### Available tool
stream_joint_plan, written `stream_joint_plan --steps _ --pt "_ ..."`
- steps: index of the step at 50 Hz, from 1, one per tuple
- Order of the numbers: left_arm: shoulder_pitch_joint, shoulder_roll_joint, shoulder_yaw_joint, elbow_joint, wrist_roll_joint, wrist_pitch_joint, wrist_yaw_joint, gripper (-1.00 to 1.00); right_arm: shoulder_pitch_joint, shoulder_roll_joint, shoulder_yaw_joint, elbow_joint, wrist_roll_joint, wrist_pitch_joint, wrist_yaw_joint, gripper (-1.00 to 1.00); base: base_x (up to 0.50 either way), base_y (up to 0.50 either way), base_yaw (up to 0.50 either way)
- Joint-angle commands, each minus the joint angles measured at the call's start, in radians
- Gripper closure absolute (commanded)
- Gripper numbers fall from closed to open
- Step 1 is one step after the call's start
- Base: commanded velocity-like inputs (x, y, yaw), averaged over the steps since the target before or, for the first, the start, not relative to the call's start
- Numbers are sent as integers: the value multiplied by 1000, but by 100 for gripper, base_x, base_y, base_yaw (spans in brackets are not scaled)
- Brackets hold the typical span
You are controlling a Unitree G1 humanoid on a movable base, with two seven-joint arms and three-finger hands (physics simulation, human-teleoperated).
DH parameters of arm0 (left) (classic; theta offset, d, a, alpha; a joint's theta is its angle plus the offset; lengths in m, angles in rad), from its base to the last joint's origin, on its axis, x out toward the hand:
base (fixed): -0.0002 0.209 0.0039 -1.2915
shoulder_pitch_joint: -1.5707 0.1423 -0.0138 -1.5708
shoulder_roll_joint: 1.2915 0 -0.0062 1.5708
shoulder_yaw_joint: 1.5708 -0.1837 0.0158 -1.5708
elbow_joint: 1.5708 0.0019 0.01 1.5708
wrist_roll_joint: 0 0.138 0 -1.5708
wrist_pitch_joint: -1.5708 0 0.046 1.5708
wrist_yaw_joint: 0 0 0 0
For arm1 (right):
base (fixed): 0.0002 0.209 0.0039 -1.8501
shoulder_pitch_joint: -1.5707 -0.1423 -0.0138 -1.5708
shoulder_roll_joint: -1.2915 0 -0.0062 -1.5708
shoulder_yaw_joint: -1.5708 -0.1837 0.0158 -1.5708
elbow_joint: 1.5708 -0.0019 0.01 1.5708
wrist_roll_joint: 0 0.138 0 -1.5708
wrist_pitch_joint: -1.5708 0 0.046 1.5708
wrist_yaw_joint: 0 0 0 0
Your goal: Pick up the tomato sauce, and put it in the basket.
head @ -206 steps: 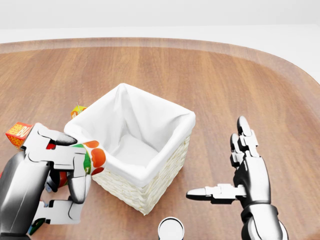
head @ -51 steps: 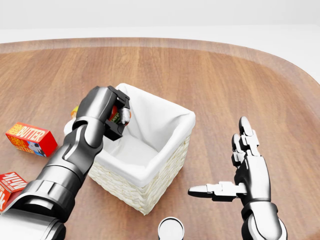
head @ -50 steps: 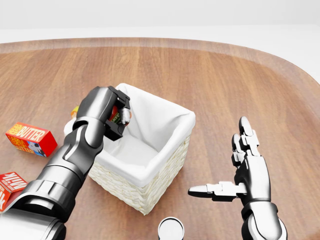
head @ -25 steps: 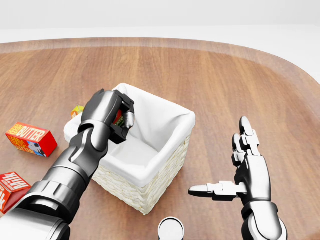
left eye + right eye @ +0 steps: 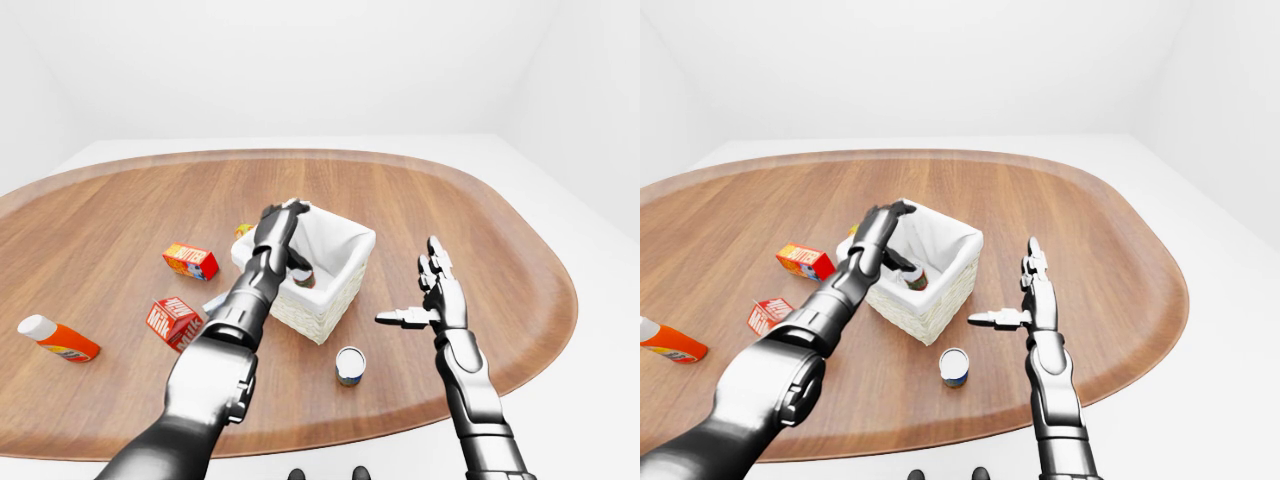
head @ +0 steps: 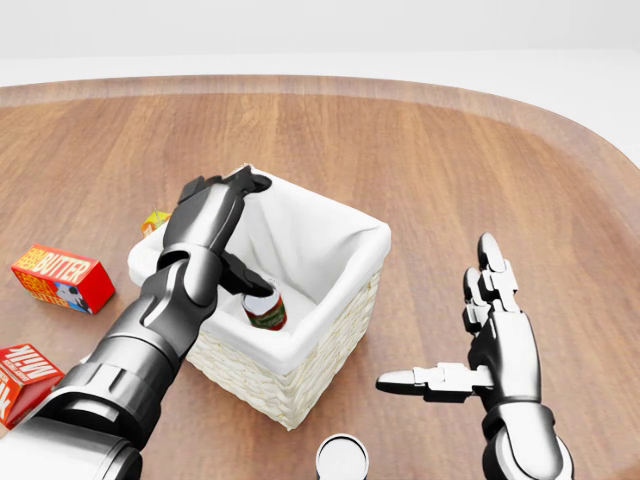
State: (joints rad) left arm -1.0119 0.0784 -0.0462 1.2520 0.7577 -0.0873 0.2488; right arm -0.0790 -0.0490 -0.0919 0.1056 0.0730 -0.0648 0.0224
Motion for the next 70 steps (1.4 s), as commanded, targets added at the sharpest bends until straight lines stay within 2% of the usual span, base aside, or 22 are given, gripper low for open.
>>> stream_joint_plan --steps 1,23,27,28,35,41,43,54,61,64,70 --pt "-1 0 1 -1 0 0 5 -100 0 0 1 -1 0 1 0 -100 0 0 0" --pt "-3 2 4 -2 -3 0 11 -100 1 1 1 4 0 -4 1 -100 0 0 0" --pt "-9 3 6 -16 -9 0 4 -100 3 0 0 -7 2 5 1 -100 0 0 0" --pt "-10 4 6 -20 -11 0 1 -100 -2 -1 -2 7 1 -5 2 -100 0 0 0" --pt "-18 9 9 -71 -30 0 -25 -100 3 -1 -2 -13 3 10 1 -100 0 0 0" --pt "-15 10 8 -88 -37 0 -28 -100 -6 -2 -4 17 3 -10 1 -100 0 0 0" --pt "-13 10 9 -104 -41 0 -34 -100 -4 -2 -3 11 3 -6 0 -100 0 0 0" --pt "61 -6 5 -315 -56 0 -100 -100 -4 -1 0 16 0 -10 -1 -100 0 0 0" --pt "147 -19 9 -563 -67 0 -186 -100 -2 1 3 13 -3 -8 -2 -100 0 0 0" --pt "183 -25 6 -649 -70 28 -213 -100 -1 2 4 15 -4 -11 -2 -100 0 0 0" --pt "275 -50 -5 -888 -65 110 -296 -100 -1 1 4 14 -4 -10 -2 -100 0 0 0"
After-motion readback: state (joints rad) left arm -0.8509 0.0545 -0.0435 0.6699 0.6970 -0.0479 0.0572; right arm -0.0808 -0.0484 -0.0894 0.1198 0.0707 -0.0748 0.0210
